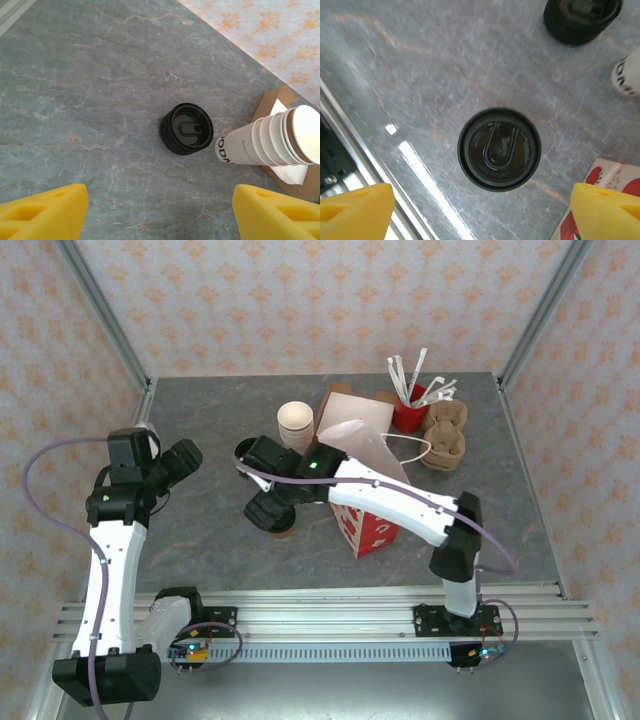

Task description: Pack the takeout coffee

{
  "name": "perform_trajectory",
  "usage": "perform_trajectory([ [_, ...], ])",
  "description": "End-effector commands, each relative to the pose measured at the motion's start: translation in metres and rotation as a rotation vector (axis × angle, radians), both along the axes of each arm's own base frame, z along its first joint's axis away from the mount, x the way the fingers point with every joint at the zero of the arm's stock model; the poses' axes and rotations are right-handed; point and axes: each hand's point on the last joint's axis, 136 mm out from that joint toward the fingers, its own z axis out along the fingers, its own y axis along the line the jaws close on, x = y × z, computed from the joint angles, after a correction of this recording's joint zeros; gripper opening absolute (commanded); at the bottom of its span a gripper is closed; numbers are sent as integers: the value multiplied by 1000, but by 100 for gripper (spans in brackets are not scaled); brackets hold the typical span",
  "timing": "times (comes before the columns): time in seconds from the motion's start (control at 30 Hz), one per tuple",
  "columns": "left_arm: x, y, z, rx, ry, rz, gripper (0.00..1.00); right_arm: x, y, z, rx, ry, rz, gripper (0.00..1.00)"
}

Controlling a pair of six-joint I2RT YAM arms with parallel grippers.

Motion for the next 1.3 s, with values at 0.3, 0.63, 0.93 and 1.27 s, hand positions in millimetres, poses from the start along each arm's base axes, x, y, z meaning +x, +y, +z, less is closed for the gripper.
perform_trajectory([
  [0.3, -5, -18, 3, -75, -18, -84, 77, 11, -11, -55, -197, 137, -27, 94],
  [0.63, -7, -16, -10, -48, 36, -99, 77, 15, -9, -77, -218, 196, -43, 94],
  [0.93, -6, -17, -14, -46, 43, -109, 77, 14, -5, -85, -221, 225, -37, 94],
  [1.27, -6, -18, -13, -43, 32, -113, 77, 18, -5, -94, -254, 230, -38, 87],
])
